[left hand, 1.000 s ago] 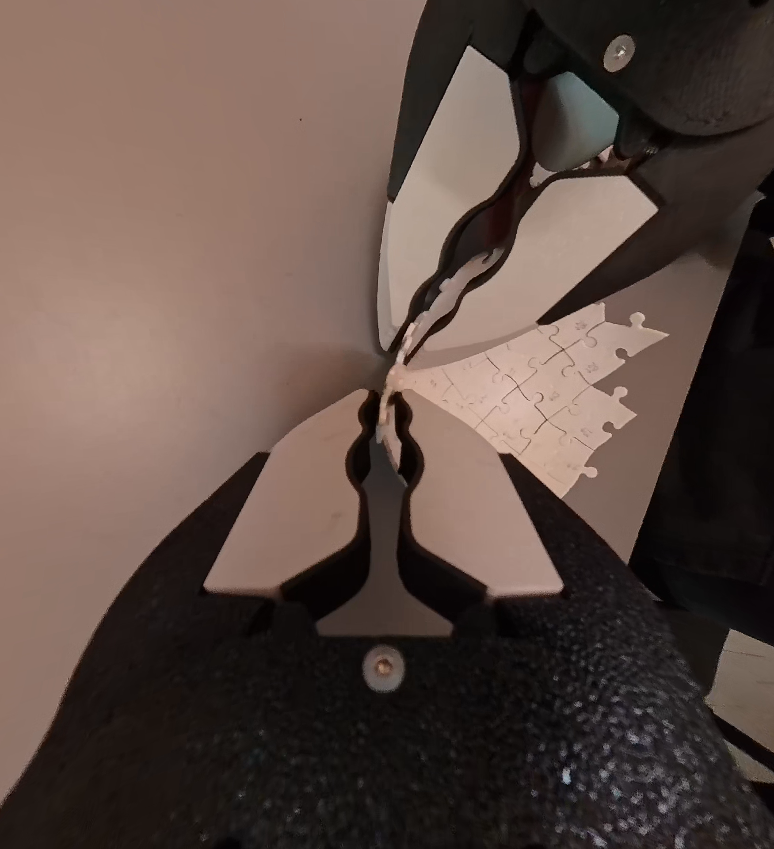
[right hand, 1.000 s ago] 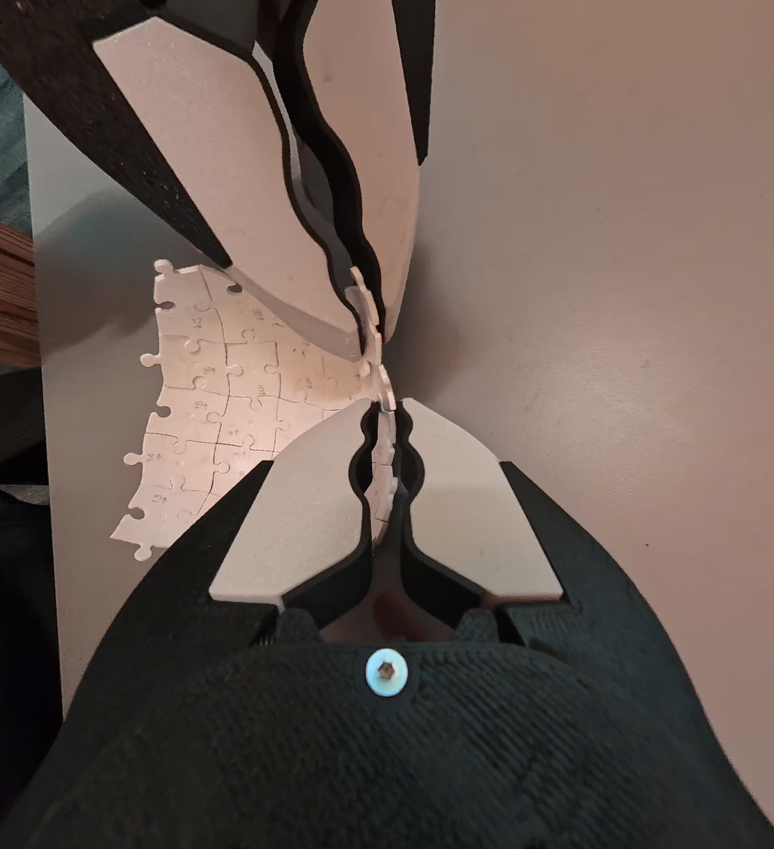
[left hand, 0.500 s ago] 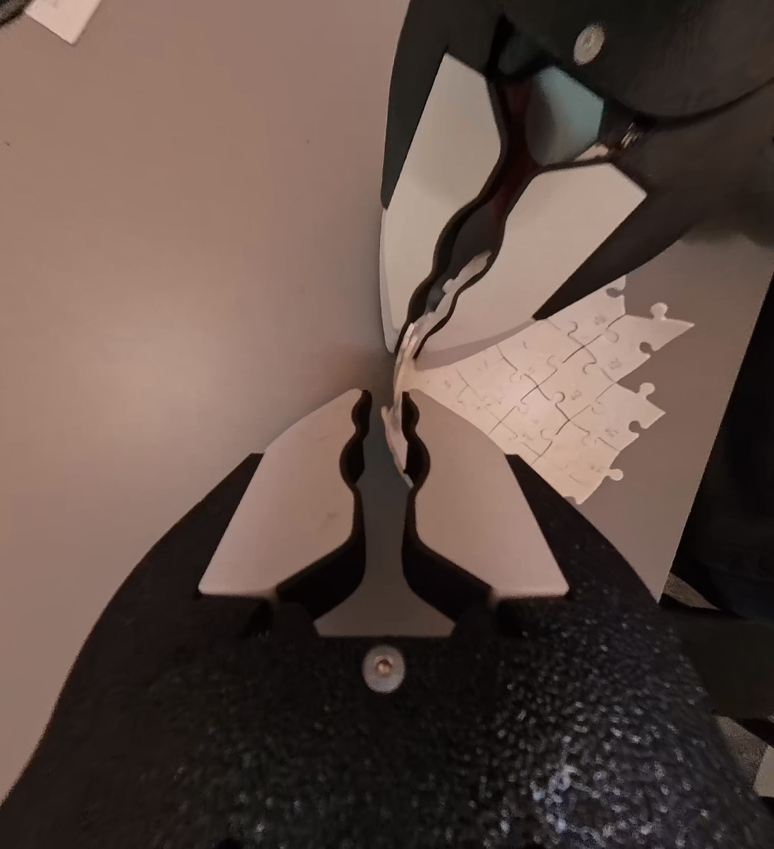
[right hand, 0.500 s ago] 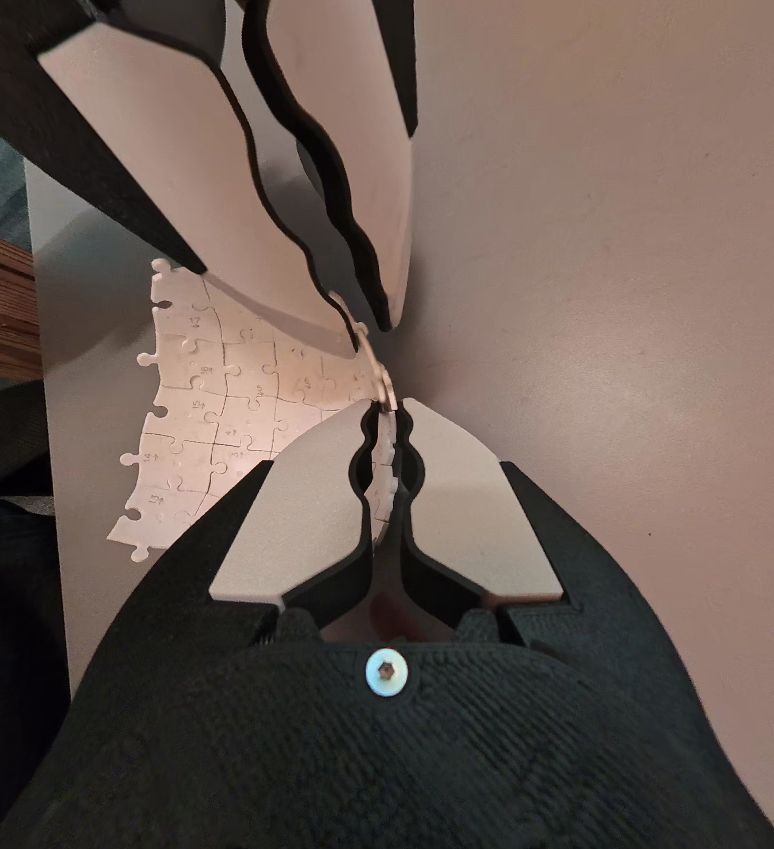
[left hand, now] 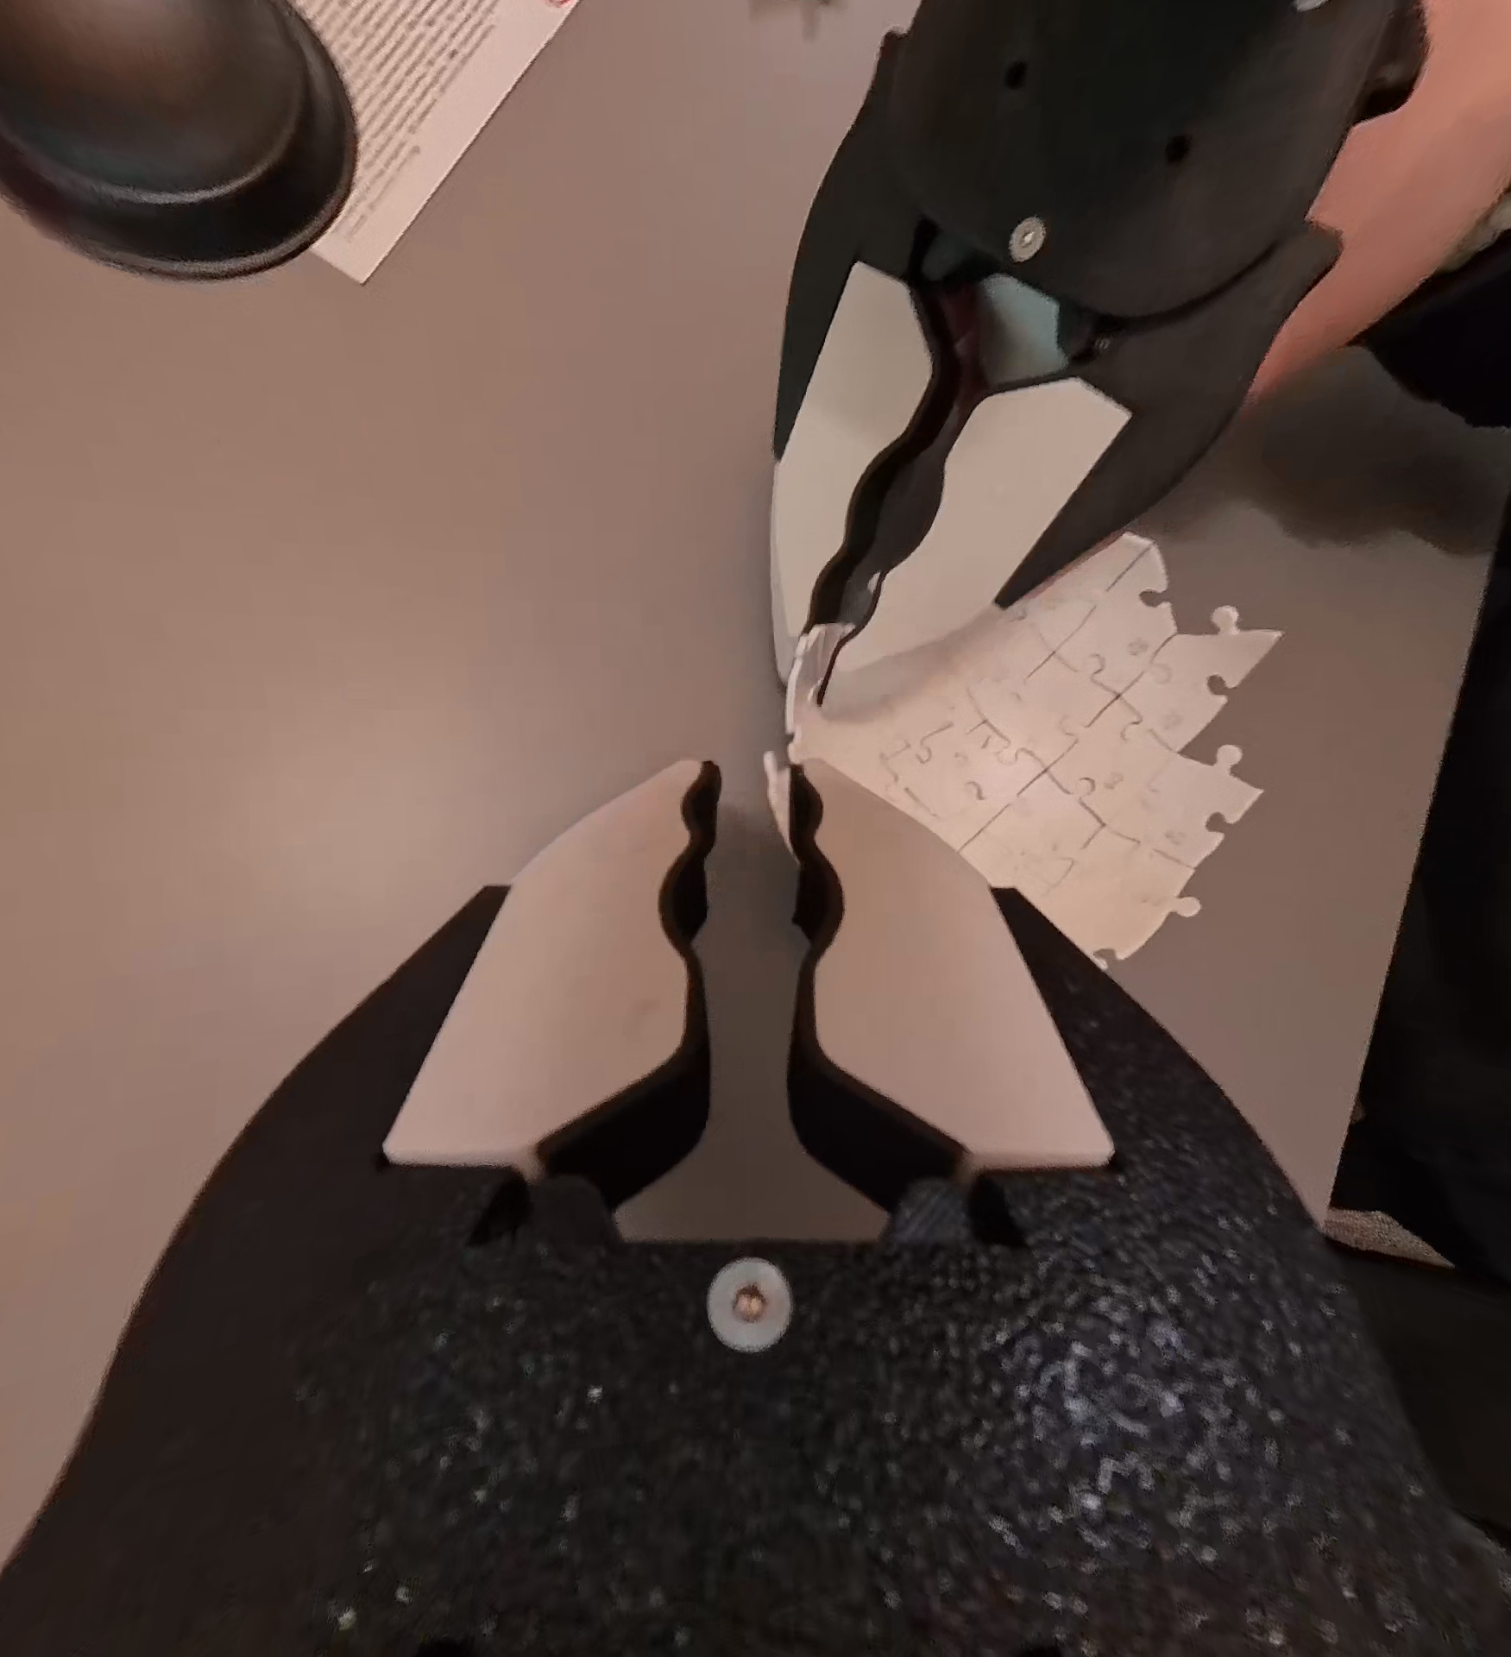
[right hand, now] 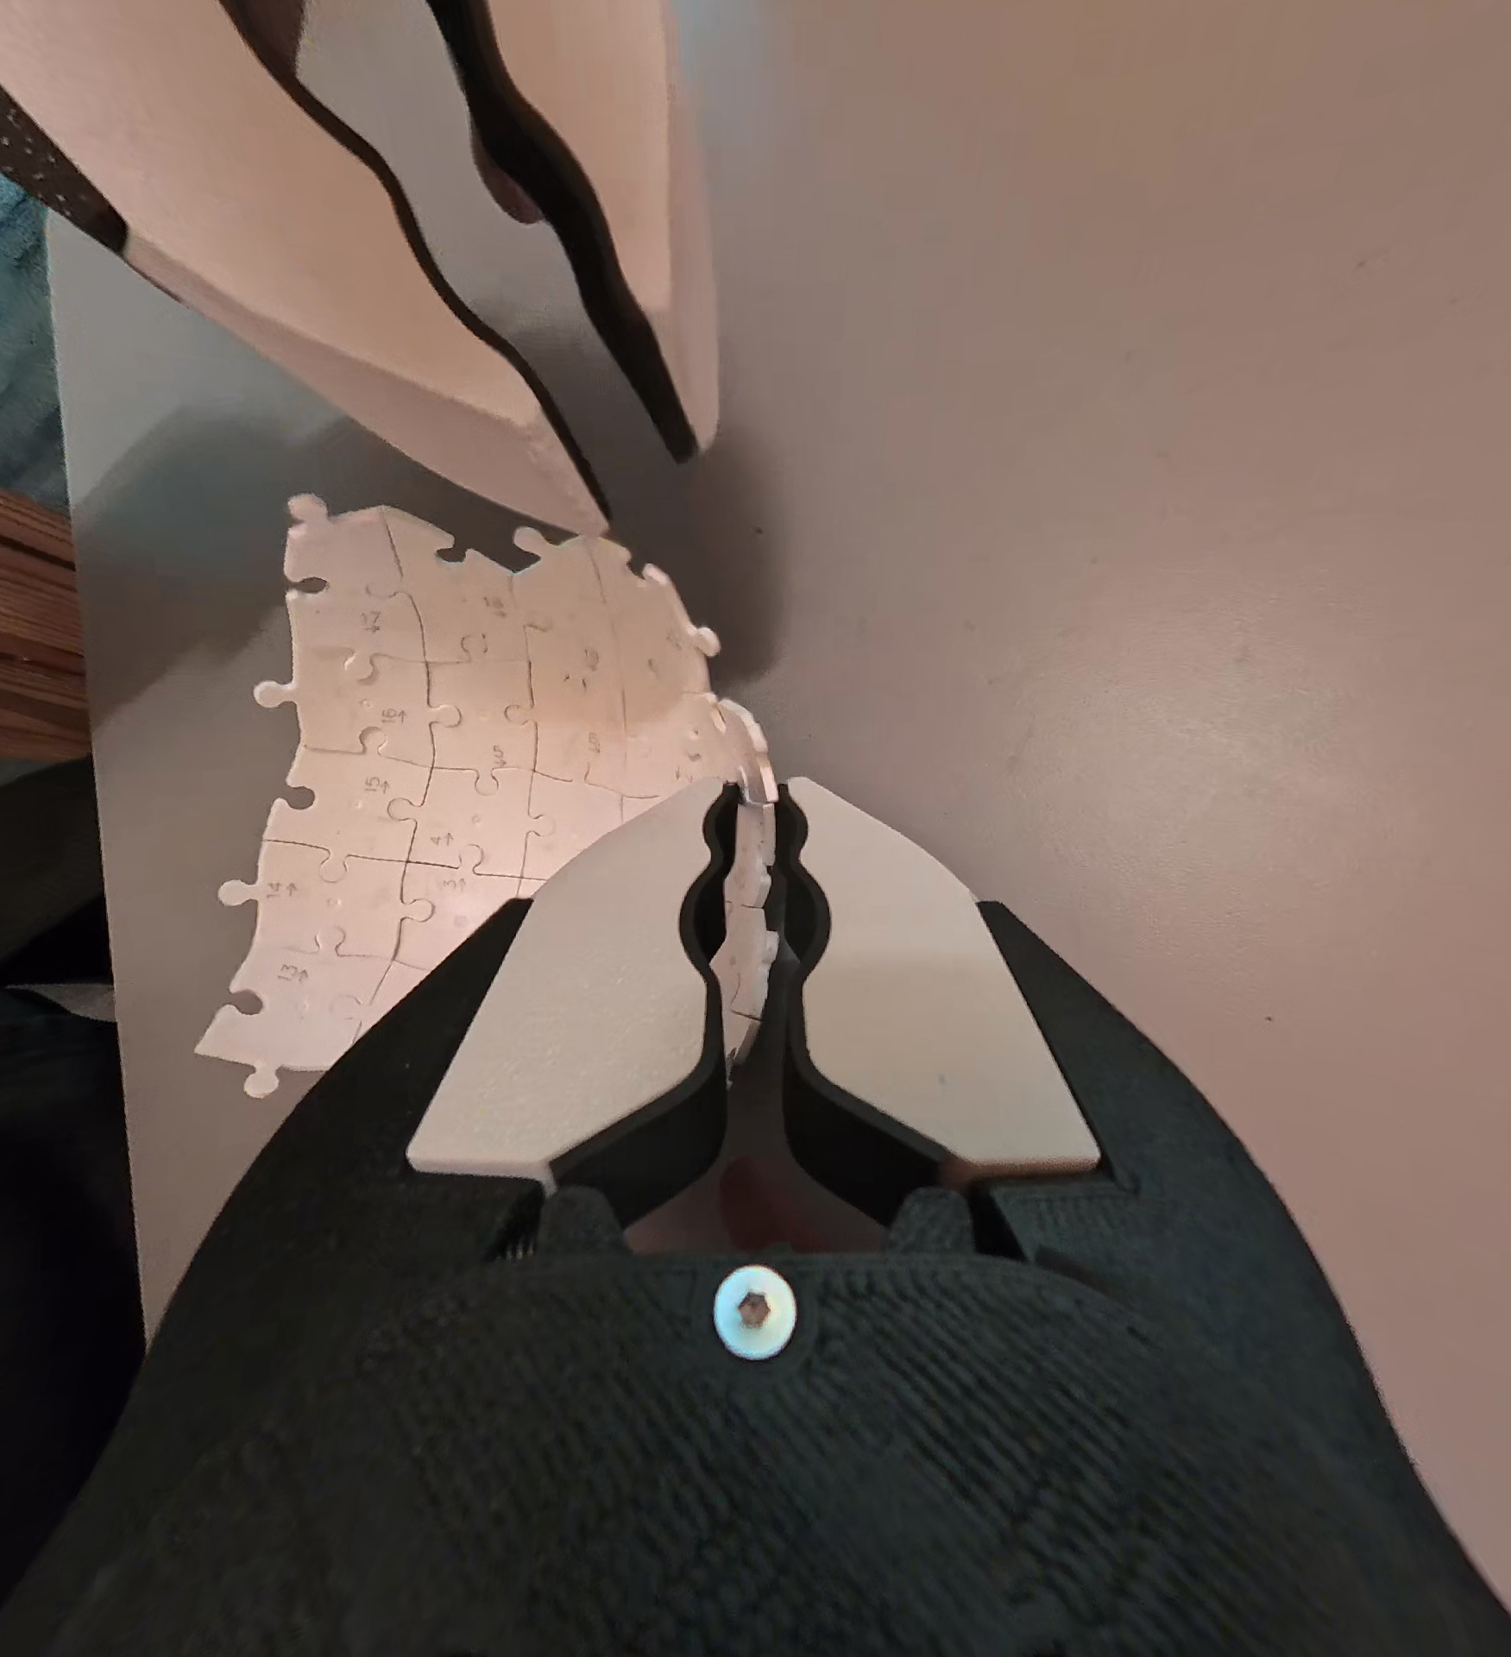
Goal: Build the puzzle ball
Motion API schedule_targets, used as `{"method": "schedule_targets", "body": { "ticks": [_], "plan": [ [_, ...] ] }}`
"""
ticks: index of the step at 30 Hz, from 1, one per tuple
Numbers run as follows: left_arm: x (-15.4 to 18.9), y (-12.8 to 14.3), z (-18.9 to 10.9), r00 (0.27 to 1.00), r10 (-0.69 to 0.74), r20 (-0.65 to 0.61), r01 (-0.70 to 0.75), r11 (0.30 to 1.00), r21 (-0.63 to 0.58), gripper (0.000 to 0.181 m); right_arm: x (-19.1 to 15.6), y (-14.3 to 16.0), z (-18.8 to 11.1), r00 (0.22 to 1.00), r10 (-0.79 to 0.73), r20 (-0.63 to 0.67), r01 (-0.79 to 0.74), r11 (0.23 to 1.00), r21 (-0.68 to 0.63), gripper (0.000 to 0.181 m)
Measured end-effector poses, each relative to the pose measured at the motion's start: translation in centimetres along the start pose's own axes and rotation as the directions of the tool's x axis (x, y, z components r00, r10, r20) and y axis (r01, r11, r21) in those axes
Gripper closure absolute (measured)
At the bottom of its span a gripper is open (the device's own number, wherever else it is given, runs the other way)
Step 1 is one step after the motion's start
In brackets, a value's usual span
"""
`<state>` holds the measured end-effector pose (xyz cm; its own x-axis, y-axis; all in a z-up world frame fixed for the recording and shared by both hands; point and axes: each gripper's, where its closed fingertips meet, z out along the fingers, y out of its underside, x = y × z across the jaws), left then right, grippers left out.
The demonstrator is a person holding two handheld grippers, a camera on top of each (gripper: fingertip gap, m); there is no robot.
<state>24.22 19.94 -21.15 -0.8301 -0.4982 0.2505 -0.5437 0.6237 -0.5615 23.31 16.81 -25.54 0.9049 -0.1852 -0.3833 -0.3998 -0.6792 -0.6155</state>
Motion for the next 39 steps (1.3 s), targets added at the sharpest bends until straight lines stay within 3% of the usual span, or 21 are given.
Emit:
{"method": "schedule_targets", "body": {
  "ticks": [1, 5, 9, 15, 23, 26, 29, 31, 34, 37, 39],
  "plan": [
    [-0.3, 0.4, -0.1, 1.000, -0.019, 0.021, 0.019, 1.000, 0.002, 0.165, 0.1, 0.1, 0.0, 1.000, 0.010, -0.003, -0.010, 1.000, -0.003, 0.173],
    [-0.8, 1.2, -1.0, 0.990, -0.123, 0.070, 0.116, 0.988, 0.099, 0.161, 1.0, 0.5, 0.0, 0.999, 0.008, -0.041, -0.009, 1.000, -0.021, 0.167],
    [0.1, 1.8, -1.5, 0.969, -0.245, -0.006, 0.242, 0.950, 0.199, 0.159, 0.8, 0.3, -0.1, 1.000, 0.017, -0.019, -0.018, 1.000, -0.016, 0.171],
    [1.8, 1.1, -3.5, 0.921, -0.374, -0.110, 0.379, 0.795, 0.474, 0.144, 0.6, 0.2, -0.4, 0.999, 0.039, -0.024, -0.039, 0.999, 0.007, 0.173],
    [3.0, -0.1, -3.0, 0.947, -0.320, 0.010, 0.263, 0.794, 0.549, 0.135, 0.8, 0.1, -0.4, 0.996, 0.053, -0.069, -0.052, 0.998, 0.016, 0.173],
    [1.7, -1.2, -3.6, 0.933, -0.323, -0.157, 0.351, 0.733, 0.582, 0.137, 0.4, -0.1, -0.5, 0.997, 0.022, -0.074, -0.021, 1.000, 0.012, 0.173],
    [-0.5, -1.5, -3.8, 0.866, -0.379, -0.325, 0.499, 0.670, 0.550, 0.149, 0.2, -0.2, -0.7, 0.997, -0.011, -0.082, 0.012, 1.000, 0.006, 0.173],
    [-3.2, 0.0, -2.1, 0.819, -0.508, -0.268, 0.571, 0.675, 0.467, 0.154, 0.0, -0.3, -0.7, 0.997, -0.024, -0.079, 0.025, 1.000, 0.009, 0.174],
    [-4.3, 2.5, 0.6, 0.839, -0.524, -0.150, 0.543, 0.786, 0.296, 0.179, -0.1, -0.4, -0.7, 0.996, -0.043, -0.084, 0.043, 0.999, 0.003, 0.174],
    [-3.1, 4.1, 2.7, 0.905, -0.412, -0.104, 0.423, 0.899, 0.116, 0.181, -0.1, -0.4, -0.6, 0.995, -0.047, -0.085, 0.047, 0.999, 0.001, 0.174],
    [-1.9, 3.8, 3.5, 0.929, -0.337, -0.153, 0.352, 0.932, 0.088, 0.181, 0.0, -0.4, -0.5, 0.995, -0.043, -0.087, 0.042, 0.999, -0.002, 0.173]
  ]
}}
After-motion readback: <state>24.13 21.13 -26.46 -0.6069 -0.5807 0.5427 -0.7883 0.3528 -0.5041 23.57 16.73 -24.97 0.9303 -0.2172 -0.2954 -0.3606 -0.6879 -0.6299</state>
